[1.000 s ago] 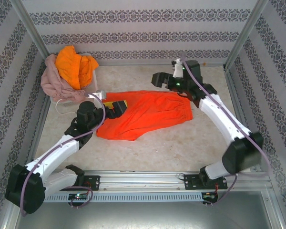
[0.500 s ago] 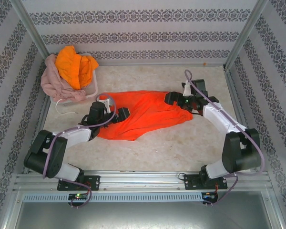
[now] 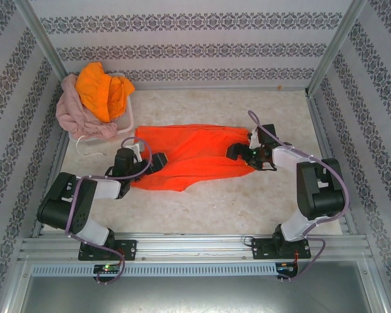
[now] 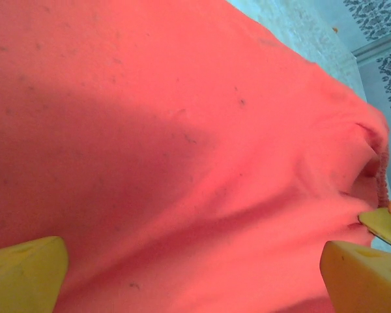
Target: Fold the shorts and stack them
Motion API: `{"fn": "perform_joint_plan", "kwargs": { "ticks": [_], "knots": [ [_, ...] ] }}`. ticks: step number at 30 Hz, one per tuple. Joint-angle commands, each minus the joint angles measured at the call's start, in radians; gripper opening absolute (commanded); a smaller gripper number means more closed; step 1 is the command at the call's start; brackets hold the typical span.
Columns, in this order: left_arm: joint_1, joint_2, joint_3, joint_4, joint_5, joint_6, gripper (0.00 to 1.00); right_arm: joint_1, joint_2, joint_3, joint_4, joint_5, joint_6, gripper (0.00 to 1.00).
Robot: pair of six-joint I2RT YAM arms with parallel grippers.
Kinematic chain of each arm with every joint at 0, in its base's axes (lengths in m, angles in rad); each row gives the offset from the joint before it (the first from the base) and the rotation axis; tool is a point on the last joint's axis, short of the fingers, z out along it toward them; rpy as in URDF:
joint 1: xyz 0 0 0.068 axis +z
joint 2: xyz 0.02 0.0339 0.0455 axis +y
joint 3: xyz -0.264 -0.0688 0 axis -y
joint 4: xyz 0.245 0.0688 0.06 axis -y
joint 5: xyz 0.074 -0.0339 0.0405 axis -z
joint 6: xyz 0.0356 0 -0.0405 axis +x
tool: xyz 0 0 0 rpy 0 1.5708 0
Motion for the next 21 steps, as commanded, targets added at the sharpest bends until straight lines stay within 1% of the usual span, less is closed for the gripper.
{"fn": "perform_joint_plan", "kwargs": {
  "ticks": [1, 4, 8, 10, 12, 14, 16, 18, 21],
  "knots": [
    [0.051, -0.027, -0.057, -0.09, -0.05, 0.045, 1.0, -0.018, -0.052, -0.077, -0.037, 0.003, 0.031, 0.98],
    [0.07, -0.081, -0.066, -0.129, -0.037, 0.058, 1.0, -0.019, -0.13, -0.13, -0.024, -0.017, 0.045, 0.98],
    [0.07, -0.195, -0.022, -0.224, 0.026, 0.094, 1.0, -0.015, -0.257, -0.14, -0.064, -0.024, 0.034, 0.98],
    [0.064, -0.281, 0.029, -0.326, 0.051, 0.123, 1.0, -0.012, -0.356, -0.131, -0.097, 0.026, 0.016, 0.98],
    [0.043, -0.367, 0.084, -0.411, 0.05, 0.148, 1.0, -0.014, -0.434, -0.121, -0.122, 0.083, 0.004, 0.98],
    [0.002, -0.435, 0.134, -0.468, 0.035, 0.162, 1.0, -0.022, -0.484, -0.11, -0.136, 0.128, -0.008, 0.98],
    [-0.068, -0.469, 0.194, -0.489, 0.012, 0.161, 0.96, -0.046, -0.507, -0.095, -0.142, 0.126, -0.035, 0.98],
    [-0.145, -0.451, 0.261, -0.493, -0.004, 0.161, 0.9, -0.087, -0.498, -0.079, -0.149, 0.103, -0.04, 0.98],
    [-0.255, -0.342, 0.38, -0.469, 0.012, 0.146, 0.77, -0.147, -0.477, -0.068, -0.134, 0.017, -0.041, 0.98]
  ]
}}
